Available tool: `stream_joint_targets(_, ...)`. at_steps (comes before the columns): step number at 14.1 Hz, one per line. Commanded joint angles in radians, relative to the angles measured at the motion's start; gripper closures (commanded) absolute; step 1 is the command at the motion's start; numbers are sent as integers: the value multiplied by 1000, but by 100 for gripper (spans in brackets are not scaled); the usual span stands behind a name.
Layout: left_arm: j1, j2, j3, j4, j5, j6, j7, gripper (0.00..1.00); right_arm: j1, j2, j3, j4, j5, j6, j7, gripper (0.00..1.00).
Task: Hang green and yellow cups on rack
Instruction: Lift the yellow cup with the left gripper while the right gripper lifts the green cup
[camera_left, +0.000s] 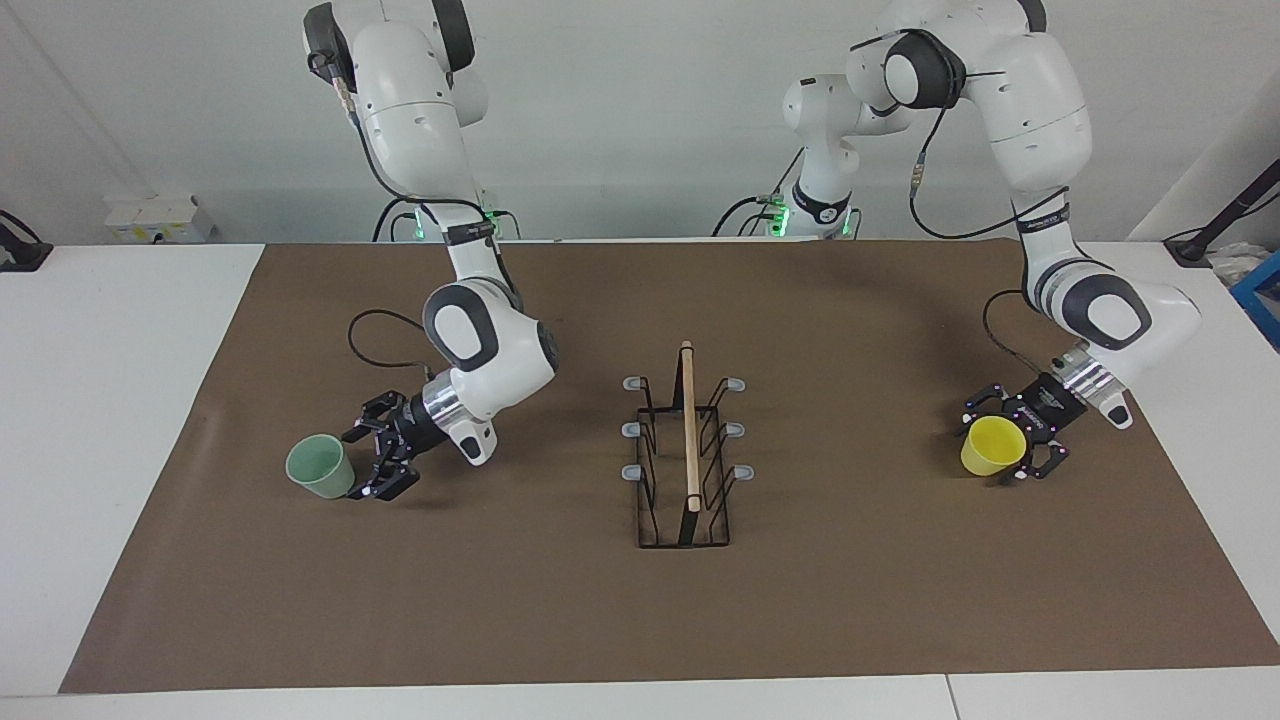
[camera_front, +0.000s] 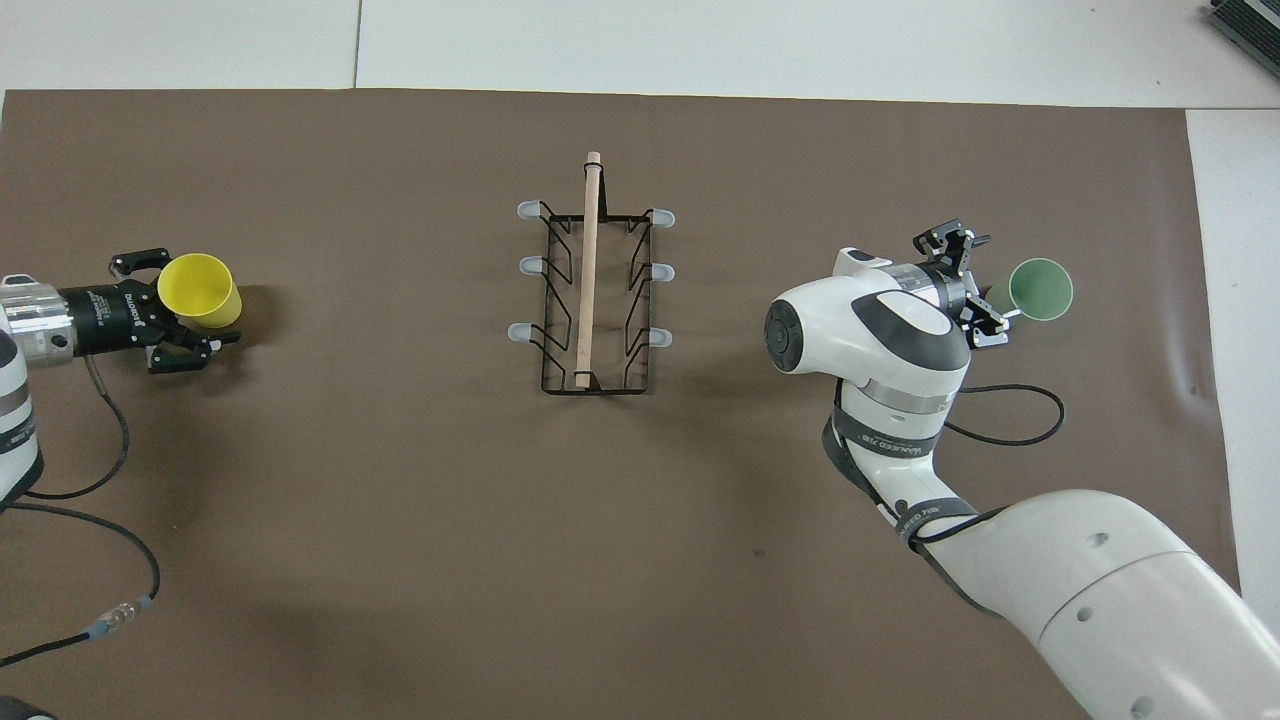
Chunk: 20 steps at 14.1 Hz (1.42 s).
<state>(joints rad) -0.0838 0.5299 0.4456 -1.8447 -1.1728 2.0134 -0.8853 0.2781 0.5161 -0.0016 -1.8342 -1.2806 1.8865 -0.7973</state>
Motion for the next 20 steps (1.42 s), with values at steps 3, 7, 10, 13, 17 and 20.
stream_joint_targets(3,-53,-54,5,-41,-18,83,0,25,6,79,8,-4,-45,-67,122,0)
stream_joint_targets(7,-94,-57,5,2,-1,134,9,100,33,146,8,-17,-68,-116,245,0)
stream_joint_targets(10,-114,-91,-7,70,177,134,-3,100,21,157,8,-43,-155,-122,260,0)
stream_joint_targets(13,-119,-159,-36,84,307,131,-3,100,-6,159,8,-72,-232,-110,288,0)
stream_joint_targets(17,-120,-221,-115,117,589,149,-6,100,-34,157,8,-82,-282,-107,305,0)
stream_joint_targets(20,-119,-281,-186,133,801,148,-66,100,-51,157,6,-82,-302,-106,305,0)
